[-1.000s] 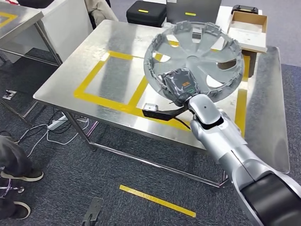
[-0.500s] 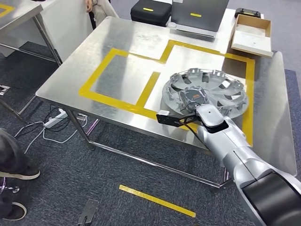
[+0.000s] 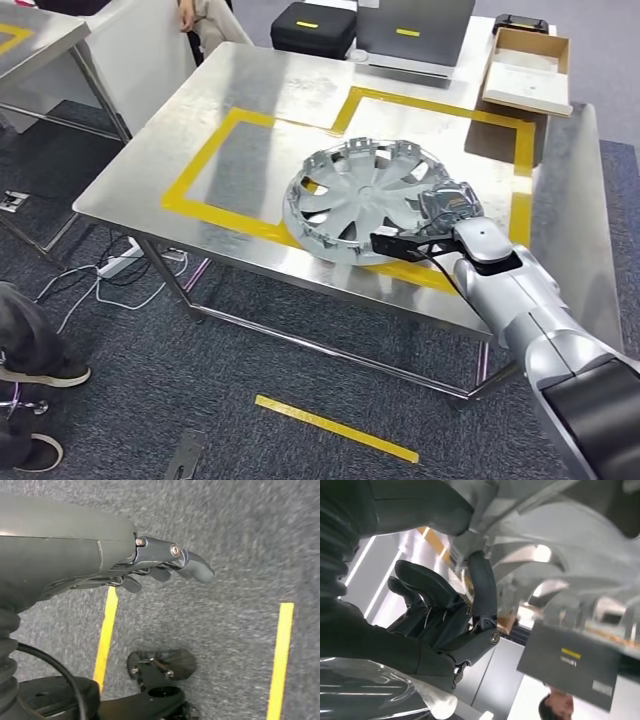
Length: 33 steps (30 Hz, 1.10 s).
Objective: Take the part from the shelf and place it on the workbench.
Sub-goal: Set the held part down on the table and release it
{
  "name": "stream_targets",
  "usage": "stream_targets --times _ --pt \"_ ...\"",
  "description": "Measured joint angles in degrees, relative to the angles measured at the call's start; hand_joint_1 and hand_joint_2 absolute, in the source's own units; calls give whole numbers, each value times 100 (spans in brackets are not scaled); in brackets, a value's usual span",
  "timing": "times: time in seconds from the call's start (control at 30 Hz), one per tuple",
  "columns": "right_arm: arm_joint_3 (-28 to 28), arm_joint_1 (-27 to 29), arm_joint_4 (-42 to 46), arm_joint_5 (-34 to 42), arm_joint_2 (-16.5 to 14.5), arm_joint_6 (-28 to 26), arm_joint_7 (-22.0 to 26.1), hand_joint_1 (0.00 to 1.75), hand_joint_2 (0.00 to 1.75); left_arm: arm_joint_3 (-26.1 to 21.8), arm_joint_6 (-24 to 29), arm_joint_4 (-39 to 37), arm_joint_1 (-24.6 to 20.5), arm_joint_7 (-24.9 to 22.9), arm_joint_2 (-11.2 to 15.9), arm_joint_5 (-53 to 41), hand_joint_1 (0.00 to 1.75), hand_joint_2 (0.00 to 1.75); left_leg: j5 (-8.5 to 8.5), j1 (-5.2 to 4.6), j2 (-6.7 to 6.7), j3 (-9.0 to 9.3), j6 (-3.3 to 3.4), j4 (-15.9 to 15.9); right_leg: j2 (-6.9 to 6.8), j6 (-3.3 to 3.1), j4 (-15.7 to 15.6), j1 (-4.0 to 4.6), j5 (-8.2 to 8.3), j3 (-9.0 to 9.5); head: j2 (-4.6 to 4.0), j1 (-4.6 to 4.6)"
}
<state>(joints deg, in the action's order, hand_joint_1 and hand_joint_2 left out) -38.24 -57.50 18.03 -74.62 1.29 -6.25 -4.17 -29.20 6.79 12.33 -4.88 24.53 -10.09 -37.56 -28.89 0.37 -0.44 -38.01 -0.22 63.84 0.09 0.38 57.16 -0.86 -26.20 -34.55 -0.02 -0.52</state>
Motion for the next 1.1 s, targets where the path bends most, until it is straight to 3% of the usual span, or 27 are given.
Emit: stream_targets --times 0.07,0.1,0.13,0.17,0.27,0.33,0.4,0.47,0.53,0.6,0.63,0.67,0.77,0.83,0.97,1.03,1.1 --pt "46 10 0 50 -61 -45 85 87 87 0 -42 0 -31 8 20 -20 0 175 -339 23 2 -327 -60 742 7 -13 -3 -3 1 7 0 -15" --pt "61 20 0 63 -100 -41 112 44 44 0 -75 0 -43 10 33 -31 0 175 -422 32 3 -455 -81 1022 11 -13 -1 -4 -1 9 0 -15" --pt "73 27 0 66 -141 -39 129 0 0 0 -112 1 -53 14 48 -46 0 175 -397 39 3 -499 -95 1113 15 -12 3 -5 -3 12 0 -17" --pt "86 27 1 67 -185 -41 141 0 0 0 -144 3 -64 16 65 -61 0 175 -262 47 3 -438 -103 977 21 -7 10 -8 -6 15 0 -18" --pt "137 -5 22 61 -298 -67 164 0 0 2 -194 25 -108 18 107 -93 0 175 249 65 0 61 -93 -100 36 51 63 -1 -42 6 0 -20" --pt "153 -30 31 58 -333 -90 170 0 0 2 -198 32 -136 20 113 -104 0 175 286 57 -7 192 -42 -410 41 105 87 23 -53 -27 1 -24" --pt "156 -42 32 56 -349 -111 178 0 0 1 -194 35 -142 22 125 -110 0 175 280 50 -10 188 37 -427 39 153 83 24 -54 -41 1 -21" --pt "169 -56 33 52 -357 -142 185 0 0 -2 -170 42 -143 22 141 -107 0 87 298 58 -6 200 118 -446 32 195 240 13 -183 -128 0 -7" --pt "191 -66 33 38 -359 -190 186 0 0 -7 -153 49 -150 8 153 -93 0 0 307 59 0 206 174 -457 25 222 851 11 -516 -413 0 9" --pt "205 -48 33 18 -359 -239 179 0 0 -21 -153 50 -144 -28 162 -85 0 0 303 45 4 206 192 -454 23 229 1601 14 -802 -758 0 11" --pt "210 -36 33 16 -359 -259 175 0 0 -29 -153 50 -139 -50 164 -84 0 0 302 36 3 207 195 -453 23 221 1753 16 -808 -835 0 11" --pt "223 -28 33 25 -359 -283 171 0 0 -37 -153 50 -136 -74 165 -84 0 0 301 28 -1 209 196 -453 23 202 1674 21 -705 -802 0 12" --pt "315 -47 54 96 -359 -390 183 0 0 -51 -153 50 -125 -106 158 -84 0 0 298 1 -12 218 189 -448 12 87 583 61 -184 -258 0 11" --pt "377 -63 90 136 -359 -465 212 0 0 -64 -156 50 -120 -109 149 -84 0 0 304 -10 -8 200 156 -442 0 40 155 95 -95 -24 0 5" --pt "505 -59 203 231 -343 -660 365 0 0 -93 -179 50 -98 -110 145 -76 0 0 245 -1 3 159 32 -364 -5 -14 43 76 -64 32 0 -4" --pt "557 -67 264 272 -339 -733 415 0 0 -101 -176 50 -85 -107 148 -72 0 0 -19 18 7 -18 -36 69 -11 -51 11 50 -41 56 0 -21" --pt "617 -20 323 400 -339 -852 539 0 0 -120 -167 50 -75 -99 149 -60 0 0 -309 37 8 -305 -84 731 -9 -66 15 49 -41 59 0 -27"
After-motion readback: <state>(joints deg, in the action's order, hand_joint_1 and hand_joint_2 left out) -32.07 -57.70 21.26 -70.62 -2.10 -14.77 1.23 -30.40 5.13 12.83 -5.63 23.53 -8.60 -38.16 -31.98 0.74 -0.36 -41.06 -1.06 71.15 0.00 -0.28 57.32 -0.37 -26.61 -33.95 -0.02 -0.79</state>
